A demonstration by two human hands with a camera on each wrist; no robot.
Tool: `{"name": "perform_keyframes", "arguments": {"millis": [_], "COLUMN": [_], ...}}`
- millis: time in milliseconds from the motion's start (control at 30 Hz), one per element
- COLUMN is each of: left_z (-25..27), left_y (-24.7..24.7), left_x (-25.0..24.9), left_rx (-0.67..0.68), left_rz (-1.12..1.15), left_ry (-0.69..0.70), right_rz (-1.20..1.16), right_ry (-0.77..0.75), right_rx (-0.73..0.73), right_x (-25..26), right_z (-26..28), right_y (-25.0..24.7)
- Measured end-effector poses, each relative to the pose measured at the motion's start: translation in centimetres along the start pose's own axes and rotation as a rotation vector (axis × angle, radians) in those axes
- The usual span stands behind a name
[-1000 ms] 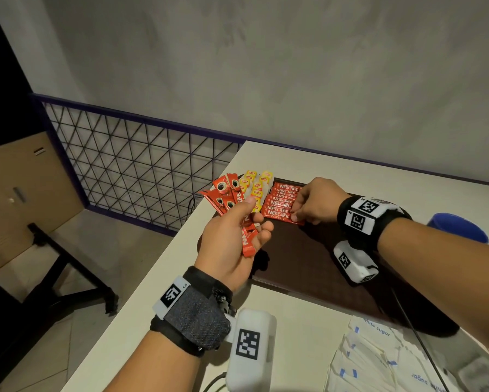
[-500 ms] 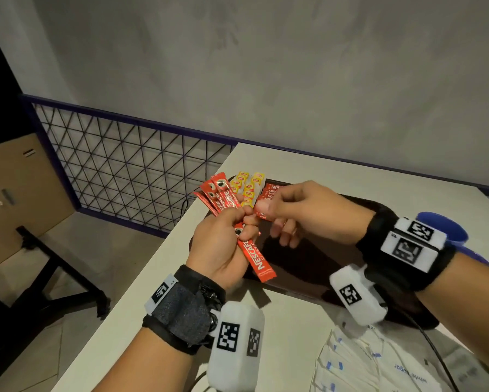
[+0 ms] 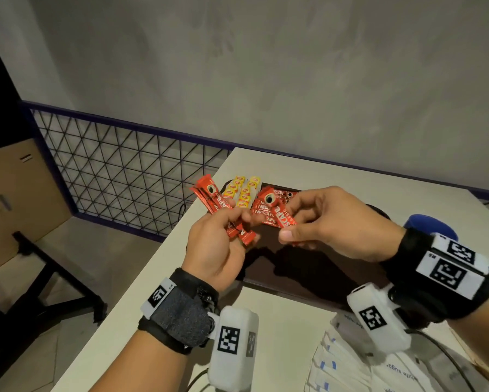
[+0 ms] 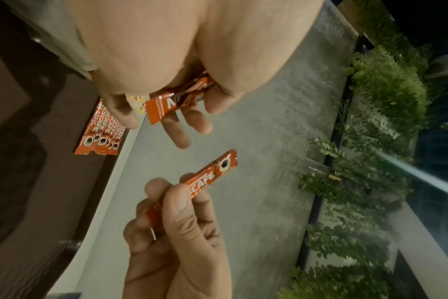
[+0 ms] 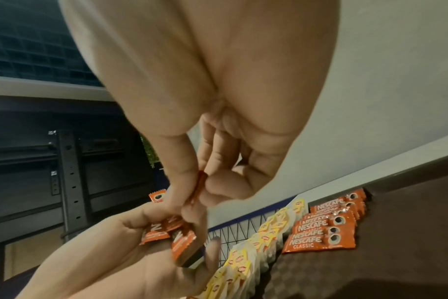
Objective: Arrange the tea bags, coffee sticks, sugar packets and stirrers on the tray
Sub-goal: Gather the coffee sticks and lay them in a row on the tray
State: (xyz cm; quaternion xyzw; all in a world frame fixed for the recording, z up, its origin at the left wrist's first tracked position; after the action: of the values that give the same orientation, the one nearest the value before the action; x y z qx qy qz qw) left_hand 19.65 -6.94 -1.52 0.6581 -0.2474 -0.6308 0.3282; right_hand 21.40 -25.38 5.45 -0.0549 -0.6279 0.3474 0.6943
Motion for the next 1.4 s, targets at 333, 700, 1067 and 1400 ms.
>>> {"name": "perform_keyframes", "arguments": {"millis": [333,700,1067,1400], "left_z": [0.8,0.8,0.4,-0.2], "left_y": [0.3,0.1,0.0,-0.5], "left_x": [0.8,0.9,1.0,0.8], "left_rx": [0.057,0.139,0.077,-0.025], "left_rz": [-0.106,-0.191,-0.237,-0.16], "left_ry": [-0.204,-0.193,-0.015,0.058], "right_rz": [-0.242,-0.342,-0.509,-0.289], "right_ry": [0.066,-0.059,0.062,0.095], "right_rx": [-0.113,-0.111,-0.158,-0.106], "right_x": [-0.3,0.4,0.1,-1.3], "right_z": [-0.8,-1.4,-1.6,-3.4], "right_y": [0.8,1.5,1.3,-0.3]}}
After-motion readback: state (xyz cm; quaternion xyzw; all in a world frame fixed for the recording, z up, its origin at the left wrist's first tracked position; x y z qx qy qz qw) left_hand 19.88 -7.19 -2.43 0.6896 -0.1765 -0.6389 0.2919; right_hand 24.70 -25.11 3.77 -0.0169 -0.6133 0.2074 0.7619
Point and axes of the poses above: each hand's wrist, its own z-axis away from the middle knuckle, its own y-axis out of the palm, x = y × z, the point moved 1 cm from there along -z, towards the middle knuckle, and after that the axes turned 7 degrees about y, right-handed, at the moved point
